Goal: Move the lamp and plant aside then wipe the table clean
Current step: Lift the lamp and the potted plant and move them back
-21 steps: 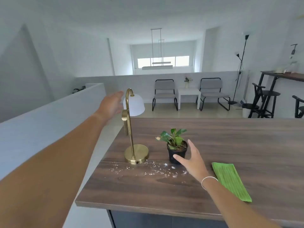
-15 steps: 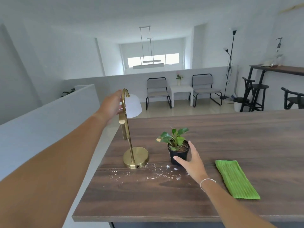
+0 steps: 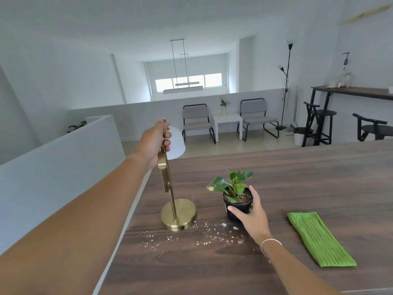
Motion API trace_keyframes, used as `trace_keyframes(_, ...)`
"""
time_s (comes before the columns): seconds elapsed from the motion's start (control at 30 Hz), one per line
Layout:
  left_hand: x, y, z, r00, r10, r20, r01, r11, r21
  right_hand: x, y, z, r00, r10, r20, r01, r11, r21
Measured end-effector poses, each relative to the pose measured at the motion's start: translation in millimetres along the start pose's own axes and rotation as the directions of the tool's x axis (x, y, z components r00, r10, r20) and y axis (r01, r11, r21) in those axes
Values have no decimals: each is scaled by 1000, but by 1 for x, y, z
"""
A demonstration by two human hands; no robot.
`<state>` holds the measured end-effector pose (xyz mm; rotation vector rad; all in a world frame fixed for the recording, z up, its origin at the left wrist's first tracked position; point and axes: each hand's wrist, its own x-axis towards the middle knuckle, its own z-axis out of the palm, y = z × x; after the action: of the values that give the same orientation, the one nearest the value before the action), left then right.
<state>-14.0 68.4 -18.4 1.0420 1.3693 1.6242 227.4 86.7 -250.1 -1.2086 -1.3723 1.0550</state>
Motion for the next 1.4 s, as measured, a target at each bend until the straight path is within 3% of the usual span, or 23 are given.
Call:
trace_keyframes(0.47,12,-4,-3,995,9,100,-2,998,-71,3,1,6,996,-19,-92,20,1000,18)
trace_keyframes(0.8,55,1,-10,988,8,153,-9,1000,7,32,-26,18,987,-50,-151,51,999,2)
trace_keyframes(1.13,136,19,15,980,37,196,-31,999,-37,112,-38,36,989,-59,-134,56,998,-23)
trace_keyframes(1.4,212,5,45,990,55,128,-45,996,-74,207,-22,47,997,-51,-56,50,999,-5)
